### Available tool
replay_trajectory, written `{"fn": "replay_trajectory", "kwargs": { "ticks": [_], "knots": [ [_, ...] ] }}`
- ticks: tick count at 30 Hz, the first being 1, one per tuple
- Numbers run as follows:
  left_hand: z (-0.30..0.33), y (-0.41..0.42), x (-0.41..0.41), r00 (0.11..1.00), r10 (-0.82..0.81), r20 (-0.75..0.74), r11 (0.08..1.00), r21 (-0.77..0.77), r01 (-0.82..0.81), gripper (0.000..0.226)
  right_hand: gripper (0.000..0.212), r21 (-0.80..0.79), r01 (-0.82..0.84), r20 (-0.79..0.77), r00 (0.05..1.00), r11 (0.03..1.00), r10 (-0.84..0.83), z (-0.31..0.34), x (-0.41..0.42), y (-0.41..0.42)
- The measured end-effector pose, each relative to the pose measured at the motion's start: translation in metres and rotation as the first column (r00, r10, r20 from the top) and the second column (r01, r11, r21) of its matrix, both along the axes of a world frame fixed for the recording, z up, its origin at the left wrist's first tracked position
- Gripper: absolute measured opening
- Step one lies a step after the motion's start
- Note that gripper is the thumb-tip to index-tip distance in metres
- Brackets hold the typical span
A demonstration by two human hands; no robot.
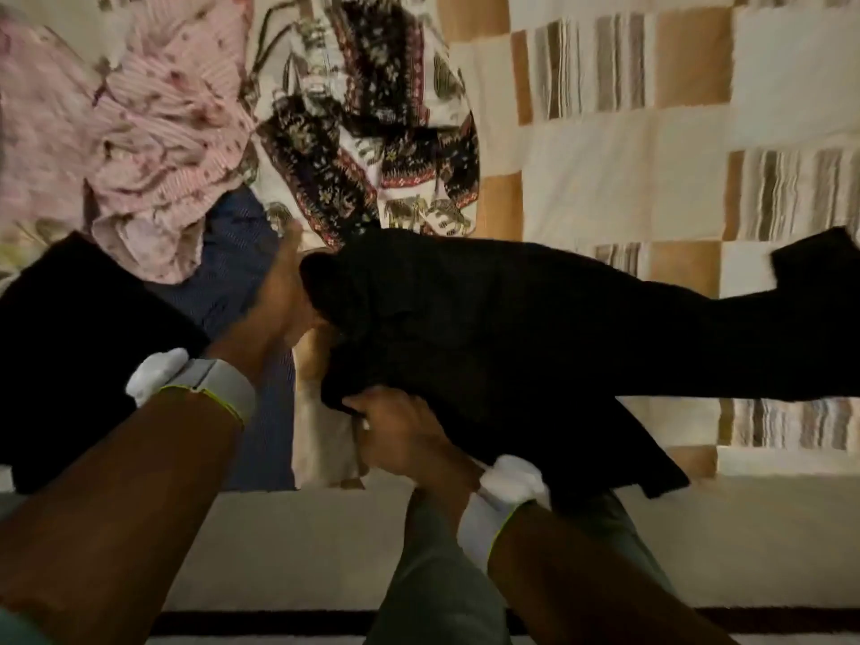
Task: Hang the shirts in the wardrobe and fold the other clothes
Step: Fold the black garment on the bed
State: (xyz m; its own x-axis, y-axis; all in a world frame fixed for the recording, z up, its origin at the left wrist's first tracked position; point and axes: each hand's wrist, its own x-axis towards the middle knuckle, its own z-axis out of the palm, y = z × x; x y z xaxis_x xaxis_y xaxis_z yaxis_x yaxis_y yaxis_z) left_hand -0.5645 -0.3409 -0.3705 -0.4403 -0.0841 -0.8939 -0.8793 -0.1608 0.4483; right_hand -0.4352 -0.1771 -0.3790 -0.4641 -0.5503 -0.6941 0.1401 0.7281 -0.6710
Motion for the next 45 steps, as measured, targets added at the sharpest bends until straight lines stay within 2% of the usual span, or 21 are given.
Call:
{"fn": "replay_trajectory", "kwargs": {
  "ticks": [2,5,6,9,10,11,14,17,20,22,24,26,27,28,29,31,33,36,39,42,45],
  "knots": [
    [-0.027,0.000,0.023,0.993,-0.106,-0.056,0.952,-0.293,0.085,0.067,0.040,-0.001,0.256,-0.005,0.967,0.967,-0.256,-0.010,-0.007,0.026],
    [-0.049,0.018,0.046,0.953,-0.268,-0.144,0.828,-0.540,0.151,0.060,0.032,-0.041,0.587,-0.334,0.754,0.808,-0.565,-0.019,-0.032,0.114],
    [-0.052,0.027,0.046,0.931,-0.329,-0.158,0.748,-0.646,0.155,0.063,0.033,-0.039,0.606,-0.436,0.705,0.795,-0.559,-0.024,-0.042,0.153],
    [-0.043,0.068,0.036,0.776,-0.615,-0.143,0.324,-0.942,0.083,0.072,0.045,0.163,0.611,-0.551,0.708,0.775,-0.442,-0.040,-0.075,0.287],
    [-0.038,0.085,0.031,0.678,-0.715,-0.171,0.287,-0.956,0.062,0.066,0.051,0.225,0.631,-0.552,0.710,0.742,-0.436,-0.045,-0.086,0.330],
    [-0.037,0.103,0.026,0.558,-0.801,-0.218,0.319,-0.944,0.089,0.058,0.058,0.269,0.650,-0.576,0.700,0.711,-0.422,-0.051,-0.096,0.368],
    [-0.045,0.168,0.009,0.259,-0.918,-0.299,0.377,-0.859,0.346,0.043,0.083,0.362,0.704,-0.638,0.665,0.611,-0.389,-0.067,-0.119,0.457],
    [-0.068,0.239,-0.007,0.128,-0.954,-0.273,0.298,-0.802,0.518,0.045,0.107,0.418,0.759,-0.573,0.646,0.499,-0.504,-0.074,-0.134,0.519],
    [-0.087,0.290,-0.022,0.112,-0.991,-0.077,0.126,-0.825,0.551,0.059,0.121,0.446,0.786,-0.545,0.618,0.428,-0.567,-0.082,-0.140,0.537],
    [-0.090,0.327,-0.036,0.150,-0.987,0.051,0.036,-0.851,0.523,0.072,0.097,0.417,0.809,-0.518,0.586,0.414,-0.623,-0.080,-0.151,0.551],
    [-0.085,0.347,-0.050,0.123,-0.987,0.101,-0.015,-0.828,0.561,0.071,0.055,0.298,0.839,-0.397,0.543,0.456,-0.740,-0.077,-0.159,0.553],
    [-0.083,0.365,-0.061,-0.053,-0.979,0.198,-0.191,-0.787,0.586,0.051,0.018,0.099,0.924,-0.257,0.382,0.369,-0.888,-0.066,-0.170,0.571],
    [-0.080,0.366,-0.065,-0.122,-0.964,0.236,-0.262,-0.769,0.583,0.039,0.013,0.017,0.962,-0.191,0.271,0.273,-0.943,-0.058,-0.175,0.580],
    [-0.079,0.367,-0.068,-0.131,-0.966,0.225,-0.258,-0.760,0.597,0.034,0.015,-0.058,0.988,-0.129,0.132,0.140,-0.983,-0.053,-0.182,0.593],
    [-0.077,0.365,-0.071,-0.078,-0.985,0.157,-0.170,-0.748,0.642,0.034,0.022,-0.139,0.990,-0.061,0.013,0.022,-0.998,-0.049,-0.188,0.607],
    [-0.072,0.369,-0.080,0.210,-0.974,-0.080,0.208,-0.677,0.706,0.037,0.024,-0.226,0.966,0.013,-0.124,-0.124,-0.992,-0.047,-0.199,0.640],
    [-0.066,0.372,-0.093,0.416,-0.884,-0.213,0.451,-0.620,0.642,0.038,0.013,-0.231,0.966,-0.068,-0.137,-0.118,-0.988,-0.050,-0.203,0.658],
    [-0.070,0.381,-0.108,0.433,-0.872,-0.228,0.470,-0.641,0.607,0.036,0.024,-0.224,0.972,-0.254,0.012,0.071,-0.967,-0.061,-0.210,0.671],
    [-0.078,0.386,-0.125,0.453,-0.854,-0.256,0.488,-0.697,0.526,0.034,0.049,-0.195,0.976,-0.326,0.033,0.102,-0.945,-0.073,-0.229,0.686],
    [-0.085,0.386,-0.145,0.496,-0.809,-0.316,0.565,-0.652,0.505,0.031,0.065,-0.199,0.980,-0.107,-0.003,0.018,-0.994,-0.078,-0.248,0.709],
    [-0.085,0.390,-0.158,0.578,-0.765,-0.283,0.615,-0.586,0.527,0.032,0.088,-0.096,0.995,0.010,0.025,0.024,-1.000,-0.070,-0.249,0.720]
  ]
}}
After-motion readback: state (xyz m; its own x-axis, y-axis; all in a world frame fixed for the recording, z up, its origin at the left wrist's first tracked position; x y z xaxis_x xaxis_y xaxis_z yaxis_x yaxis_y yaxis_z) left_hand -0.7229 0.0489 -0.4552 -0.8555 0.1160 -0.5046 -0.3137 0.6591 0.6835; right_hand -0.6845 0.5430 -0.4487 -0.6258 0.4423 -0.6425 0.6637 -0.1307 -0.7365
